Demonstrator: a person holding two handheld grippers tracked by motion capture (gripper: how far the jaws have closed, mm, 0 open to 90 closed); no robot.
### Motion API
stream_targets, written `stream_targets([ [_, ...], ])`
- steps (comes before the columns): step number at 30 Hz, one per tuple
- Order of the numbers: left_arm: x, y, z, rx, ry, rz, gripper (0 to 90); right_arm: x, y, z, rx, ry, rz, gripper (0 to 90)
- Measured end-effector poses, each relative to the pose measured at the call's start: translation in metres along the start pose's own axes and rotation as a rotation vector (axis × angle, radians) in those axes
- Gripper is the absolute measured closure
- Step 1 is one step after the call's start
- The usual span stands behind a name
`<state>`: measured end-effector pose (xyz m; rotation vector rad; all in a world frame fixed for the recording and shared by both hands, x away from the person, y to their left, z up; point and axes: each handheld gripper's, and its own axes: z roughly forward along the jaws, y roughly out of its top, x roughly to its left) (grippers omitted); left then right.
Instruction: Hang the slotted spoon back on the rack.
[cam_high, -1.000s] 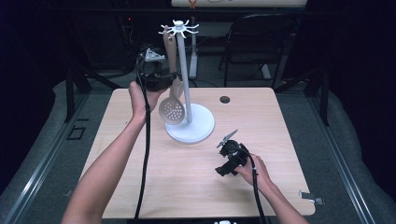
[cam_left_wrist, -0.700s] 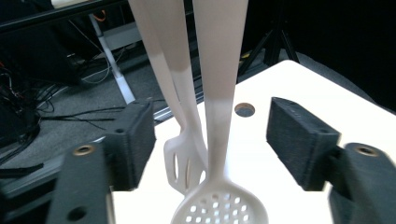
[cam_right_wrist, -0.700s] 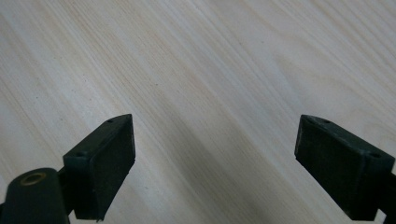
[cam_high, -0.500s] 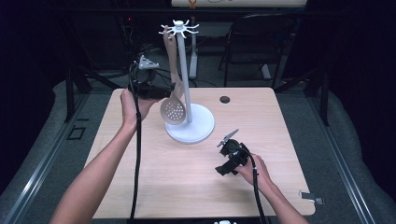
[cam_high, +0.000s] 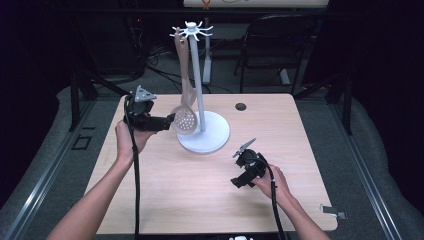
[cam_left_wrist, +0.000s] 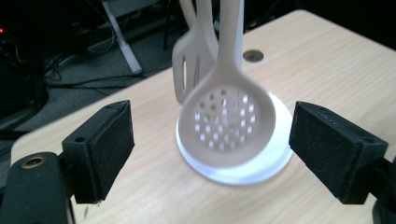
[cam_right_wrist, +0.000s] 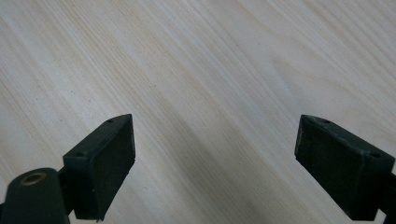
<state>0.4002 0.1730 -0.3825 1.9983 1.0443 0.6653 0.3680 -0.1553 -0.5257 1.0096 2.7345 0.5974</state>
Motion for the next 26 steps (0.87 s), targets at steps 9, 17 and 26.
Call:
stream_targets([
  [9, -0.002, -0.054, -0.002, 0.072, 0.001, -0.016, 12.5, 0.0, -0.001, 0.0, 0.007, -0.004, -0.001, 11.9],
  [17, -0.004, -0.095, 0.006, 0.133, -0.02, -0.057, 11.0, 0.001, -0.001, 0.002, 0.009, -0.002, -0.003, 11.9],
  [26, 0.009, -0.118, 0.022, 0.192, -0.018, -0.1, 4.3, -0.002, -0.003, -0.002, -0.025, -0.019, 0.012, 11.2],
])
